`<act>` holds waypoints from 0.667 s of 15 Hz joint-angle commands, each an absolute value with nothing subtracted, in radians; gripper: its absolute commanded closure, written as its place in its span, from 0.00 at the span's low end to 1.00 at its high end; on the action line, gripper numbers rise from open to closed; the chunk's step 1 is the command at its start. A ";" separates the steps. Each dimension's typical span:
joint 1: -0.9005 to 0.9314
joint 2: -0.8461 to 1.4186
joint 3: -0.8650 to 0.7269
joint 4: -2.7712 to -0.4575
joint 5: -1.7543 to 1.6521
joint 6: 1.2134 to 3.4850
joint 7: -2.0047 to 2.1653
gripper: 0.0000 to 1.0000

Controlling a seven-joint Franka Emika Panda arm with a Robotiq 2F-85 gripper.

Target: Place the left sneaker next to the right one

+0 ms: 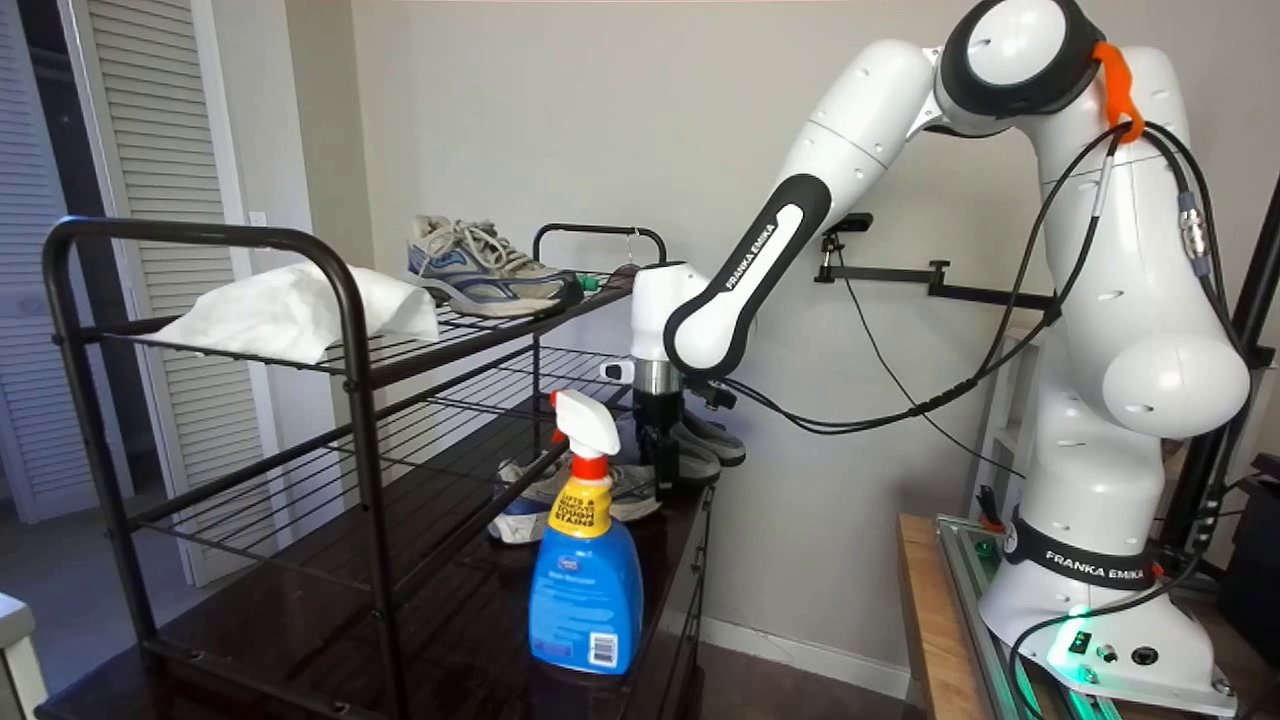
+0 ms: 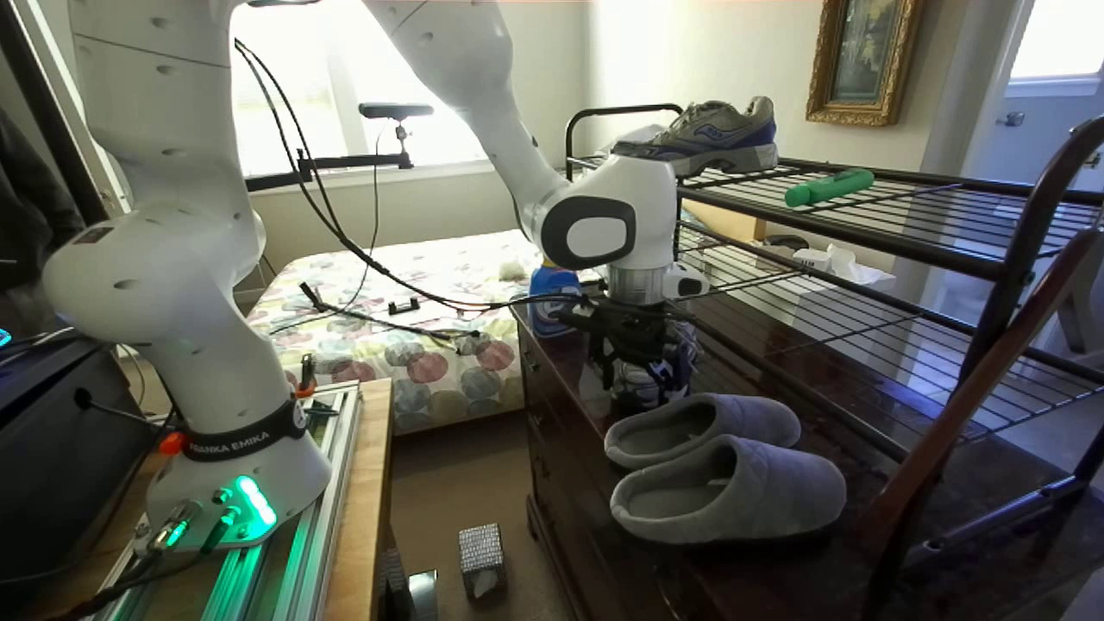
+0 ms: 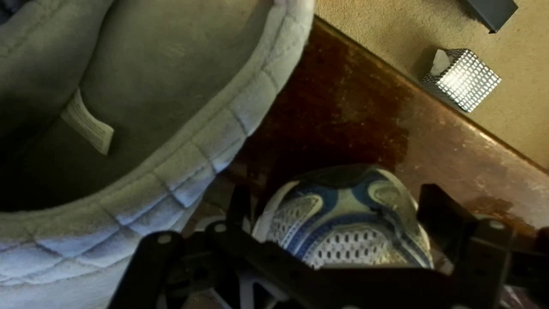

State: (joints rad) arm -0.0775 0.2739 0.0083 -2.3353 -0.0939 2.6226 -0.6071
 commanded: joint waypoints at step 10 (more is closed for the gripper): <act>-0.079 0.315 0.011 -2.287 -0.125 2.618 -0.560 0.47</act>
